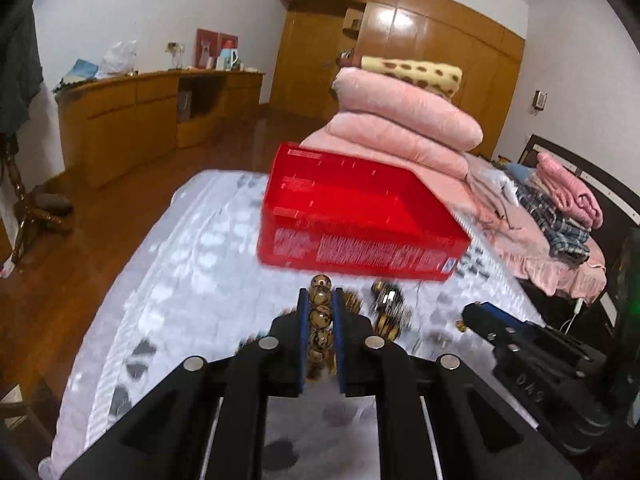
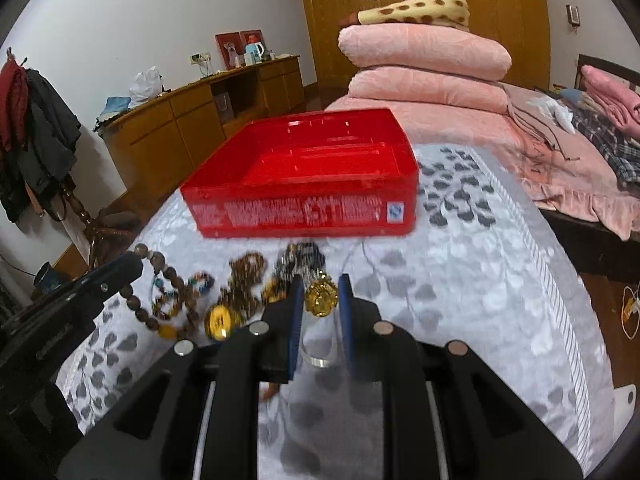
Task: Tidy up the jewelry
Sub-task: 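Lift the bracelet into the red tin while the right tool carries the gold pendant there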
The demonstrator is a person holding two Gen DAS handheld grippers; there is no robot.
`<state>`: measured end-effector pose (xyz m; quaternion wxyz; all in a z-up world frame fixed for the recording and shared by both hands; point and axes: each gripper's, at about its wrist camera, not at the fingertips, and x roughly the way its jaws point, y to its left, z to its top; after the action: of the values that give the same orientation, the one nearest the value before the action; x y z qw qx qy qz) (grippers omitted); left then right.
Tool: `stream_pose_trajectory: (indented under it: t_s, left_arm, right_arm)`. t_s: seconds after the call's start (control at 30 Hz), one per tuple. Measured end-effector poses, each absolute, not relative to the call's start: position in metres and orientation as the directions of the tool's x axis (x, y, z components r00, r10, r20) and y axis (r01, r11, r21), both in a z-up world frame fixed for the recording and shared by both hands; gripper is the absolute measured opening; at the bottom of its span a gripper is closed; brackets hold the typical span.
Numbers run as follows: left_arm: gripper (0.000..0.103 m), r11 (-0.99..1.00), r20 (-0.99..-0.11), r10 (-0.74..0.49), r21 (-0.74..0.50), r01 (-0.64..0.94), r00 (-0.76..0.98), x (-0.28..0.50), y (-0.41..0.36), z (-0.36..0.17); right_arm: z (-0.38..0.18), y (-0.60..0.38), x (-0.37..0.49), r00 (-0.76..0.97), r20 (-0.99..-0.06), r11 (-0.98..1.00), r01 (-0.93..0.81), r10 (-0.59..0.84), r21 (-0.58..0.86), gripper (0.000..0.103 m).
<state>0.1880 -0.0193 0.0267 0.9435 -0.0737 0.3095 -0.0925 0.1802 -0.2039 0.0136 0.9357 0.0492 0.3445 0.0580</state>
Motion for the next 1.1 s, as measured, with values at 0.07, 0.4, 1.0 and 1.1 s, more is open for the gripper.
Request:
stream_pose_trajectory:
  t_s: [0.07,0.4,1.0,1.1]
  left_arm:
    - [0.011,0.969,-0.549,-0.231,-0.207,0.137,0.803,0.197,-0.021,0.037]
    - [0.011,0.965,-0.482,-0.238,-0.218,0.148,0.843,0.251,-0.031,0.08]
    - [0.03,0.974,-0.529,-0.196,-0.202,0.101,0.825,0.308,-0.039,0.062]
    - [0.032,0.976,-0.517,-0.184,-0.194,0.094,0.836,0.3,-0.034,0.066]
  right_arm:
    - [0.024,-0.205,0.189,0.769,-0.621,0.987,-0.083,0.15,0.136,0.016]
    - [0.06,-0.219,0.255,0.801,-0.575,0.981,-0.078,0.168,0.177,0.016]
    - [0.04,-0.226,0.305,0.774,-0.622,0.988,-0.021,0.115,0.156,0.03]
    - [0.044,-0.232,0.294,0.789,-0.603,0.986,-0.018,0.116,0.167,0.03]
